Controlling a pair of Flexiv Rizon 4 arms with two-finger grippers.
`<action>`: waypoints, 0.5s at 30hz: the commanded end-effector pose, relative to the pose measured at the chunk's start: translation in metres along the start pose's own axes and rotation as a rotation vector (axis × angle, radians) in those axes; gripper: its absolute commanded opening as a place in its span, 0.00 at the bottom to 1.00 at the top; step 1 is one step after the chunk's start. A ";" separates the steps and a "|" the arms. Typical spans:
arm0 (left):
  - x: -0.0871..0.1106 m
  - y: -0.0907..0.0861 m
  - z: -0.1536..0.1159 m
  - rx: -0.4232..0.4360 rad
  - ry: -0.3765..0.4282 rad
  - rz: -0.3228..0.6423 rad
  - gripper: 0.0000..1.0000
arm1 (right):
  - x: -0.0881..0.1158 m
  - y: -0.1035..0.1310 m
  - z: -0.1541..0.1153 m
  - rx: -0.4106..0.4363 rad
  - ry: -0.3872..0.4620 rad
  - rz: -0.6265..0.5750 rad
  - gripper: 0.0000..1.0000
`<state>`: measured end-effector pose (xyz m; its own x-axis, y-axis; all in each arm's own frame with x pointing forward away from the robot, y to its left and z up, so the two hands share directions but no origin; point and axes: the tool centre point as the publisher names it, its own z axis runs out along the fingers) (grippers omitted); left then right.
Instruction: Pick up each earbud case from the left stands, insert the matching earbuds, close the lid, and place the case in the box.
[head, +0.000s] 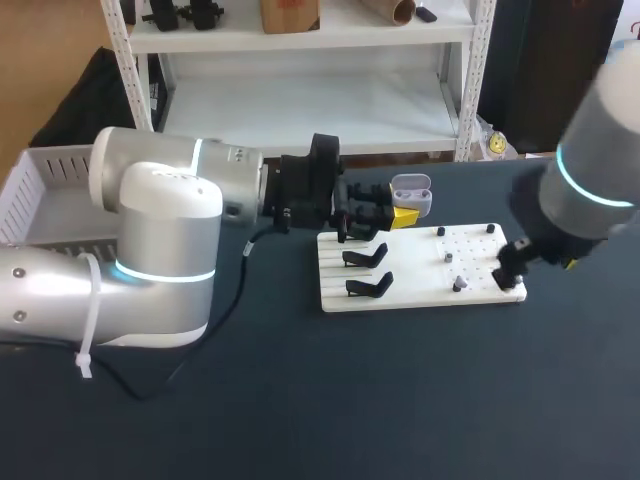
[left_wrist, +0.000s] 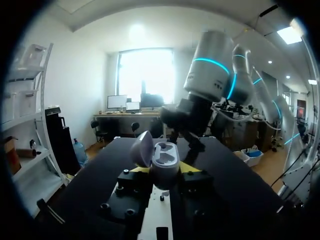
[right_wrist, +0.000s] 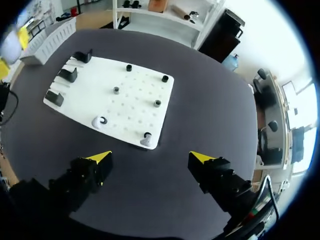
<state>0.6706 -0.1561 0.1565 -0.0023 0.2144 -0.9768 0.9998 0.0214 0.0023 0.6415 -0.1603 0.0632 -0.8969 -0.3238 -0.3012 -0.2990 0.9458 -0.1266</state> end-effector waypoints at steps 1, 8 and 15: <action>0.001 -0.002 0.000 -0.007 -0.005 0.002 0.00 | -0.010 0.007 0.008 0.025 0.047 0.048 1.00; 0.001 -0.002 0.000 -0.007 -0.005 0.002 0.00 | -0.009 0.009 0.010 0.031 0.046 0.016 1.00; 0.001 -0.002 0.000 -0.007 -0.005 0.002 0.00 | -0.006 -0.003 0.012 0.032 0.051 -0.010 1.00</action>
<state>0.6705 -0.1561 0.1564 -0.0023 0.2141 -0.9768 0.9998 0.0217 0.0024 0.6532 -0.1574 0.0535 -0.9111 -0.3299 -0.2469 -0.2965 0.9410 -0.1634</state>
